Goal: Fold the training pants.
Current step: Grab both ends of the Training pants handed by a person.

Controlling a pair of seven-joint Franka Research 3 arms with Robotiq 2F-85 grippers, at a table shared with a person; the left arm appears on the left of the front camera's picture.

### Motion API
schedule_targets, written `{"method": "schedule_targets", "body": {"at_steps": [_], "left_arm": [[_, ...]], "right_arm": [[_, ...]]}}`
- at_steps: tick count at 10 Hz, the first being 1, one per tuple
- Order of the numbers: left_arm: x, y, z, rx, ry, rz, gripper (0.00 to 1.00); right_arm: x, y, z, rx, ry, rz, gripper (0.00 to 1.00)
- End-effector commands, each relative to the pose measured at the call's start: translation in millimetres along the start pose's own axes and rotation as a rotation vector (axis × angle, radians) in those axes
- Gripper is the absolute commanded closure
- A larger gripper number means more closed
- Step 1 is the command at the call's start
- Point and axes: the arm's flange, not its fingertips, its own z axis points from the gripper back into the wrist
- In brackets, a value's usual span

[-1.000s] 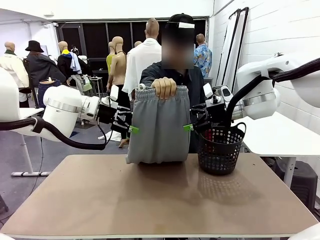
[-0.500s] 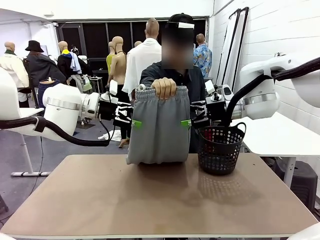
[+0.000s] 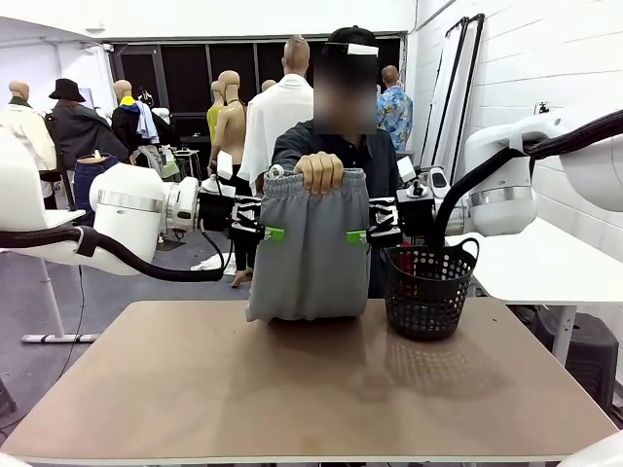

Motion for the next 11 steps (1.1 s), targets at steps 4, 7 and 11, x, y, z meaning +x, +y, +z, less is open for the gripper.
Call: {"method": "schedule_targets", "body": {"at_steps": [4, 7, 11], "left_arm": [[-0.9, 8.2, -7.8, 0.013, -0.097, 0.034, 0.0], [1.9, 8.0, -7.8, 0.001, -0.134, 0.044, 0.0], [5.2, 6.6, -8.4, -0.009, -0.148, 0.041, 0.0]], "right_arm": [[4.4, -12.2, -11.5, 0.001, -0.094, -0.016, 0.0], [3.7, -15.2, -12.0, 0.004, -0.104, -0.059, 0.0], [11.1, -25.6, -16.2, 0.024, -0.155, -0.091, 0.0]]}}
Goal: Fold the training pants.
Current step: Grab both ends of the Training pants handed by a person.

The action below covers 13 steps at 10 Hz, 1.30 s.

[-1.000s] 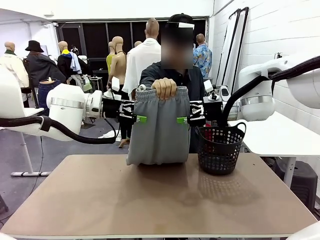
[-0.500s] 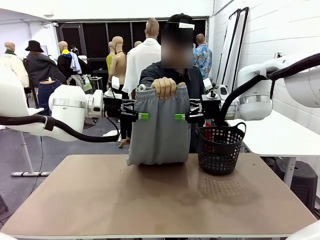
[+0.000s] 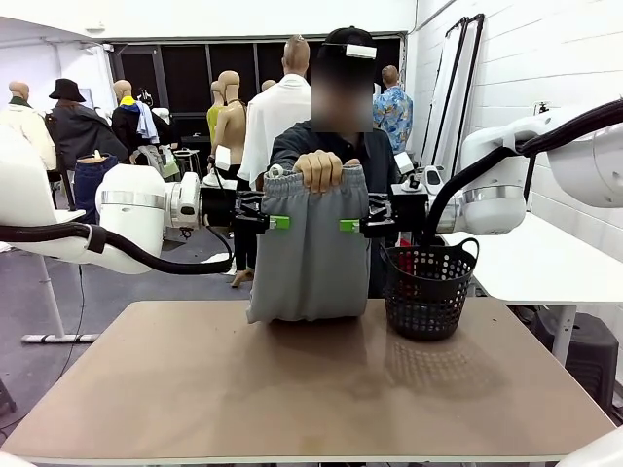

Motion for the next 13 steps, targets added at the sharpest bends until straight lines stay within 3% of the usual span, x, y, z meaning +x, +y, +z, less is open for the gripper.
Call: {"method": "schedule_targets", "body": {"at_steps": [1, 2, 6, 7, 13], "left_arm": [[0.3, 2.4, -3.0, 0.005, -0.028, -0.013, 0.0], [0.0, 3.3, -4.2, 0.009, -0.018, -0.035, 0.15], [-1.7, 4.4, -3.7, 0.026, 0.005, -0.026, 0.95], [-2.2, 5.4, -2.3, 0.032, 0.006, -0.027, 1.0], [-12.6, 15.6, -4.4, 0.019, 0.038, -0.005, 1.0]], "right_arm": [[7.3, -9.6, -4.6, -0.009, -0.051, -0.038, 0.0], [7.4, -10.4, -5.7, -0.017, -0.042, -0.042, 0.12], [7.4, -10.6, -5.6, -0.027, 0.021, -0.079, 0.91], [7.1, -11.7, -6.7, -0.019, 0.038, -0.085, 1.0], [8.6, -15.5, -8.0, -0.007, 0.042, -0.094, 1.0]]}}
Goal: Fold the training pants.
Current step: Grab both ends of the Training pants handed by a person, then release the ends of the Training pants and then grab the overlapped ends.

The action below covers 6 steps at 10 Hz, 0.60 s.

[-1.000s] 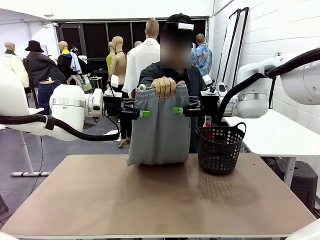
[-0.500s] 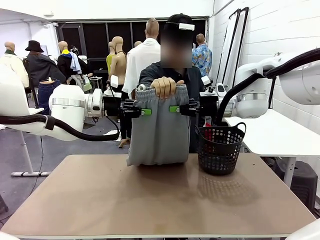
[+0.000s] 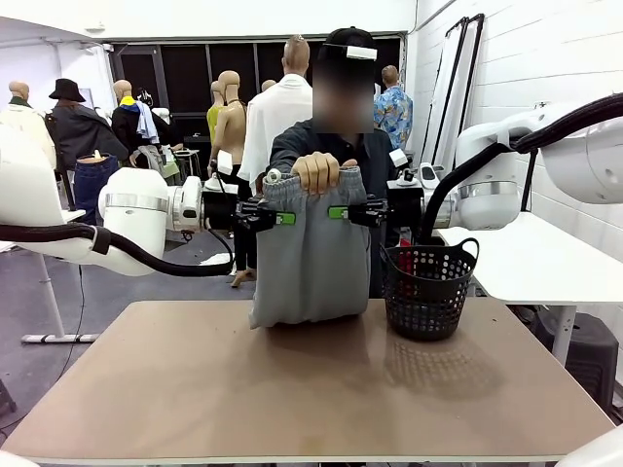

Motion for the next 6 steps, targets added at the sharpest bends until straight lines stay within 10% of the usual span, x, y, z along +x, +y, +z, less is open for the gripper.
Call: {"method": "schedule_targets", "body": {"at_steps": [1, 6], "left_arm": [[-1.3, 10.1, -3.1, 0.014, 0.026, -0.031, 1.0], [-0.2, 1.9, -0.1, 0.002, 0.002, -0.001, 1.0]], "right_arm": [[6.5, -9.7, -3.7, 0.001, 0.023, -0.015, 1.0], [-0.4, -1.1, 0.0, -0.001, 0.002, 0.0, 1.0]]}}
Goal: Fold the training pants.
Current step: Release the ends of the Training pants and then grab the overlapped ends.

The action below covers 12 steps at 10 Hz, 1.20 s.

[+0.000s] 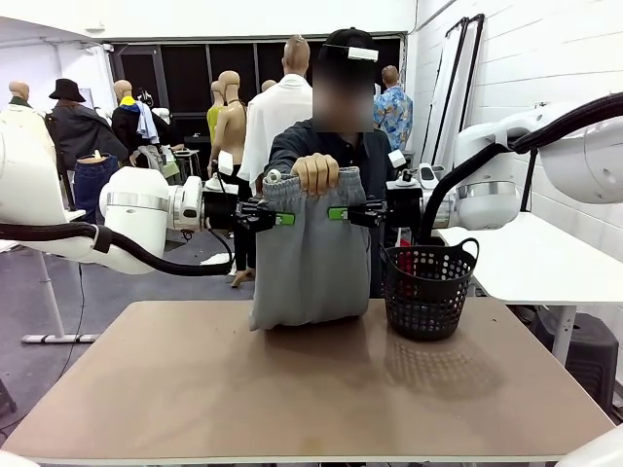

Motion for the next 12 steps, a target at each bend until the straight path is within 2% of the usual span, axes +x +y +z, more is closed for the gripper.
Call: {"method": "schedule_targets", "body": {"at_steps": [1, 12], "left_arm": [[1.5, -3.7, -0.6, 0.004, -0.013, 0.005, 1.0], [1.5, -3.7, -0.6, 0.004, -0.013, 0.005, 1.0]], "right_arm": [[1.1, 1.6, 0.7, 0.013, -0.01, 0.005, 1.0], [1.1, 1.6, 0.7, 0.013, -0.01, 0.005, 1.0]]}}
